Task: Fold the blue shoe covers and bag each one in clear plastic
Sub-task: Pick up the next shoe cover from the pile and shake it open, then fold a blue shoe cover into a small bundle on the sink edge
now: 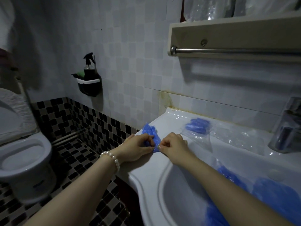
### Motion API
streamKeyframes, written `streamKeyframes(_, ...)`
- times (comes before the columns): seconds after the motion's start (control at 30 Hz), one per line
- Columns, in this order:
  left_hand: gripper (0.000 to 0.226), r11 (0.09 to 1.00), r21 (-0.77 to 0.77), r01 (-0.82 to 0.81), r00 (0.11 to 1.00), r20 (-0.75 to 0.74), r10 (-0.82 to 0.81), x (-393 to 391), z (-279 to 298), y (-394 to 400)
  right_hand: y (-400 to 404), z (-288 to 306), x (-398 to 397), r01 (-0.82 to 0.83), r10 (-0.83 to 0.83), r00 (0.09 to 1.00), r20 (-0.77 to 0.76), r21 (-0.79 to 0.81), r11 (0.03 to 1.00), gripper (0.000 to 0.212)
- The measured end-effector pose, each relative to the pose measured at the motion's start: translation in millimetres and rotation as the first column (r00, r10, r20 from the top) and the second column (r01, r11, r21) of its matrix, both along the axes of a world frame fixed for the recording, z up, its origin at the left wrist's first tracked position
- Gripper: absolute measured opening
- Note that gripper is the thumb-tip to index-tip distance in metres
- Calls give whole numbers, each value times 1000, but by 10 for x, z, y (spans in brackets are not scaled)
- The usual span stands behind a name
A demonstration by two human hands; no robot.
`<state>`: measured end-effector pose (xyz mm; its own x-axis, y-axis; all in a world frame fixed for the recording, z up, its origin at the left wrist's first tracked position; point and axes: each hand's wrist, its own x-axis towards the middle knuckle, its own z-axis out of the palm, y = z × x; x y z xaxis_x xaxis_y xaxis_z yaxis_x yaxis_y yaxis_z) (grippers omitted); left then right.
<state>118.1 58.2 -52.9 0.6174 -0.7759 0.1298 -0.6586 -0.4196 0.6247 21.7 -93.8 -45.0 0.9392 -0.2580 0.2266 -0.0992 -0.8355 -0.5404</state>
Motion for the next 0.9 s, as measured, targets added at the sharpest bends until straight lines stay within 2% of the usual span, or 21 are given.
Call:
streamKeyframes(0.13,36,999,-45,-30,999,-22,29,12,-37,3,123,95,128,125,-157,972,-176,-180,976,24)
streamKeyframes(0.17,34,998,-50,-34,999,-23,33,3,-37,7,142,105,133,139,-177,966,-191,-194,971,25)
streamKeyframes(0.23,25,997,-63,-47,998,-44,44,12,-34,2,125,81,107,134,-145,981,-130,-90,987,13)
streamKeyframes(0.27,24,996,-66,-56,997,-52,52,18,-33,-2,90,51,63,101,-100,993,-57,30,994,12)
streamKeyframes(0.33,26,996,-52,-68,997,-43,66,3,-9,-10,-4,-22,-35,-55,34,995,97,216,975,18)
streamKeyframes(0.4,28,997,-44,-68,997,-31,67,-10,17,-10,-82,-94,-74,-137,109,984,137,207,969,16)
streamKeyframes(0.5,28,997,-25,-66,997,-30,66,4,-2,-11,-69,-74,-19,-112,97,983,156,85,990,4)
streamKeyframes(0.53,25,997,-36,-67,997,-36,66,4,-13,-12,-37,-50,9,-84,80,991,111,32,996,2)
streamKeyframes(0.63,11,987,-123,-103,992,-82,94,-20,-31,-7,63,65,66,18,-24,996,-83,-74,997,17)
streamKeyframes(0.77,22,989,-119,-92,995,-36,88,-52,-30,-13,111,177,97,92,-111,974,-198,-101,991,15)
streamKeyframes(0.83,23,983,-153,-99,994,-54,91,-40,-32,-25,104,128,71,72,-75,992,-100,-34,997,13)
streamKeyframes(0.9,26,981,-161,-109,993,-50,102,-53,-24,-32,37,34,15,-29,18,998,68,155,987,24)
